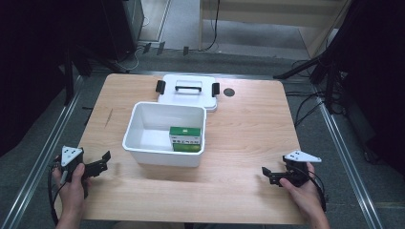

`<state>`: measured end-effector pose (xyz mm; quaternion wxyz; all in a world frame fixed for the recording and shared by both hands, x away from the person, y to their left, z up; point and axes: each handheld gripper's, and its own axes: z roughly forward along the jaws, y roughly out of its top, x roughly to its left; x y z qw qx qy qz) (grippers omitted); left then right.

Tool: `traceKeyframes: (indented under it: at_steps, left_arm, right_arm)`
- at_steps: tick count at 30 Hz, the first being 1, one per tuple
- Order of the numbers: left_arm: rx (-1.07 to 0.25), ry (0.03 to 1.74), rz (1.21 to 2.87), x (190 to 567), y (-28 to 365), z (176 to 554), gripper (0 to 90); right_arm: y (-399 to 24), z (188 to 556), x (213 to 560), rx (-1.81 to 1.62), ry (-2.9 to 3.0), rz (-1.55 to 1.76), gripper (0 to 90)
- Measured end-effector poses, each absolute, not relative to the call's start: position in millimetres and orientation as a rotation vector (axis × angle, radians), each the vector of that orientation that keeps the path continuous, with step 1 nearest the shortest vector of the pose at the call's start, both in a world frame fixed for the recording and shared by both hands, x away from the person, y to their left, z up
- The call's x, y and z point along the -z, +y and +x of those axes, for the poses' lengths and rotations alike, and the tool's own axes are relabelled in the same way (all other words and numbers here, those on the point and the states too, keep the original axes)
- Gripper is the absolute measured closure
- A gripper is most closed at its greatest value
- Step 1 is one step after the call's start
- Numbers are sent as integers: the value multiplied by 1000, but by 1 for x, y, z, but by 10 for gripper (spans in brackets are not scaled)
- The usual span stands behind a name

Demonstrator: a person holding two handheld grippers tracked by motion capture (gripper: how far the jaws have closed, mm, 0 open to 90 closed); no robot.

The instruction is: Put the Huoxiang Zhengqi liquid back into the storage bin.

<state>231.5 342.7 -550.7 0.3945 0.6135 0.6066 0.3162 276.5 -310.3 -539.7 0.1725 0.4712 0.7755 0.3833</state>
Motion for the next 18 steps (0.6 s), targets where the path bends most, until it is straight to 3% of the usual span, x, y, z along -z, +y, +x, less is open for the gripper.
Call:
traceKeyframes:
  at_steps: [11,14,18]
  left_arm:
    - [-801,1535,1552,551,343,232,2]
    - [-794,1533,1564,551,344,233,2]
    - [-796,1534,1569,551,342,234,2]
  right_arm:
    - [-327,254,541,-1047,1893,1475,7]
    - [-329,246,540,-1064,1753,1512,69]
    - [-330,243,540,-1070,1687,1552,74]
